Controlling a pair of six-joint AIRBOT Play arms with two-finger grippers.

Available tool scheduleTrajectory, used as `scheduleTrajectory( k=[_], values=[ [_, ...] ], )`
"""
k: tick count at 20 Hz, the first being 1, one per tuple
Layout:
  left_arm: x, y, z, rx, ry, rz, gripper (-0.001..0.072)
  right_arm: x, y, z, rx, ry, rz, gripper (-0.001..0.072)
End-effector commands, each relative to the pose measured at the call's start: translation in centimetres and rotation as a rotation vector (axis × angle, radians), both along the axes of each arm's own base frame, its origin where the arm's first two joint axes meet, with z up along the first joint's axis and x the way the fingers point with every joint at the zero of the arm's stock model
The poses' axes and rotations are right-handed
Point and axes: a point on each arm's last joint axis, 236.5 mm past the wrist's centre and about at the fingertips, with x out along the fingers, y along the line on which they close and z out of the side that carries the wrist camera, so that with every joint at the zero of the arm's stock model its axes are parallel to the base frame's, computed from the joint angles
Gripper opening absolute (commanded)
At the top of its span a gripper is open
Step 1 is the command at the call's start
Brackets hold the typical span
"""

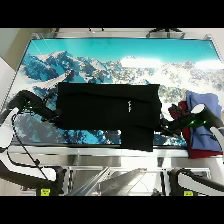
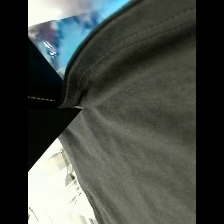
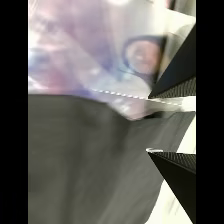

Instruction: Fold the shirts.

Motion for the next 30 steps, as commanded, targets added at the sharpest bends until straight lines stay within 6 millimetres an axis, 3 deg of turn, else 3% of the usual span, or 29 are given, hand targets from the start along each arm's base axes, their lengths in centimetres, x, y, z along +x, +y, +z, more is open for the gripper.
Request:
scheduleTrajectory(
  k=[1,5,8,9,10,12,14,17,20,23,26,30],
  values=[
    [-0.3,0.1,-0.2,-0.005,0.017,-0.005,0.0020,-2.0,1.5,-1.6,0.046,-0.004,-0.046,0.0365],
    [-0.5,0.4,-0.1,-0.014,0.023,0.012,0.0020,1.0,2.9,-2.6,0.106,-0.126,-0.178,0.0363],
    [-0.6,0.3,0.0,-0.019,0.030,0.009,0.0020,1.0,3.9,-2.9,0.165,-0.120,-0.163,0.0360],
    [-0.7,0.3,0.1,-0.021,0.034,0.008,0.0020,0.9,4.6,-2.5,0.210,-0.139,-0.133,0.0197],
    [-1.0,0.2,0.2,-0.027,0.043,0.004,0.0020,0.7,5.5,-1.5,0.270,-0.155,-0.098,0.0022],
    [-1.7,0.0,0.7,-0.050,0.073,-0.003,0.0020,0.4,6.5,1.0,0.351,-0.186,-0.047,0.0019],
    [-2.3,-0.1,1.8,-0.065,0.085,-0.007,0.0019,0.6,7.1,4.9,0.398,-0.263,0.010,0.0019],
    [-1.8,-0.9,6.0,-0.135,0.048,-0.019,0.0020,3.8,6.7,12.0,0.367,-0.473,0.040,0.0019],
    [1.3,-0.9,10.8,-0.130,-0.080,-0.025,0.0020,8.6,5.1,16.8,0.282,-0.644,0.035,0.0019],
    [5.6,-0.2,13.0,-0.063,-0.203,-0.003,0.0019,14.0,3.6,17.8,0.230,-0.713,-0.001,0.0018],
    [10.3,0.0,12.6,-0.030,-0.287,-0.005,0.0020,18.9,2.2,15.1,0.189,-0.730,-0.018,0.0018],
    [17.8,0.8,10.0,0.019,-0.413,0.026,0.0020,25.3,0.6,10.0,0.131,-0.786,-0.065,0.0019]
  ],
)
